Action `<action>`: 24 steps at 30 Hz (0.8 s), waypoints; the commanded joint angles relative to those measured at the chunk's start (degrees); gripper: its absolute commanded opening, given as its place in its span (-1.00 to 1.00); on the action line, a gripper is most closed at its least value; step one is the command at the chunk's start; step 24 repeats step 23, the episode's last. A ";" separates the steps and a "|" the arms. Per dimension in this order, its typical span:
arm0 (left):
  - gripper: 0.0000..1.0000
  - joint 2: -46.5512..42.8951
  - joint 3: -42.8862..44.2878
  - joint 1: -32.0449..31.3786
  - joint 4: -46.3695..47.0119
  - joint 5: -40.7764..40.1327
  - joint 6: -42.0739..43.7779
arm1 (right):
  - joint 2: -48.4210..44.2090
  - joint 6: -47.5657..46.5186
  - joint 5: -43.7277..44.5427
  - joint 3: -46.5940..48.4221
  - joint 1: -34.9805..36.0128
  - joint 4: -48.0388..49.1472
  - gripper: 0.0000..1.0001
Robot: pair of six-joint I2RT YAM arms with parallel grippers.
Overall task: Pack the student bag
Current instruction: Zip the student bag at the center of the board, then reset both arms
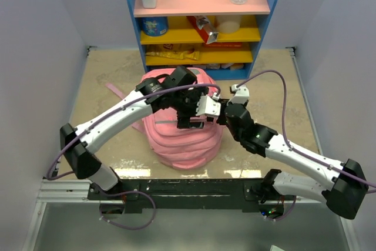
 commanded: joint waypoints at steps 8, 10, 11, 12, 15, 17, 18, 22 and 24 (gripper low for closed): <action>1.00 -21.21 -0.36 9.70 5.50 1.57 -13.67 | -0.60 5.44 11.45 9.82 0.16 -20.24 0.79; 1.00 -22.09 -1.05 15.32 7.08 3.49 -15.61 | 0.11 4.73 10.93 11.22 0.16 -21.12 0.79; 1.00 -23.23 -2.02 20.48 7.34 4.55 -15.62 | 0.37 4.47 10.84 11.67 0.16 -21.29 0.79; 1.00 -24.02 -3.33 22.62 8.74 5.69 -15.79 | 0.46 3.95 10.66 12.02 0.16 -21.47 0.79; 1.00 -25.96 -8.26 29.04 12.08 5.87 -18.25 | 0.37 2.19 10.57 12.90 0.16 -20.86 0.86; 1.00 -26.83 -11.51 34.67 14.02 6.93 -20.62 | 0.46 1.13 10.31 13.43 0.16 -20.60 0.97; 1.00 -27.10 -12.48 36.34 15.42 8.58 -21.41 | 0.55 0.52 10.31 13.69 0.16 -20.77 0.97; 1.00 -29.21 -19.58 43.10 19.03 10.18 -23.52 | 0.46 0.25 10.48 14.40 0.16 -22.26 0.97; 1.00 -30.17 -20.91 43.91 20.60 9.92 -23.96 | 0.03 0.16 10.40 14.40 0.16 -22.35 0.97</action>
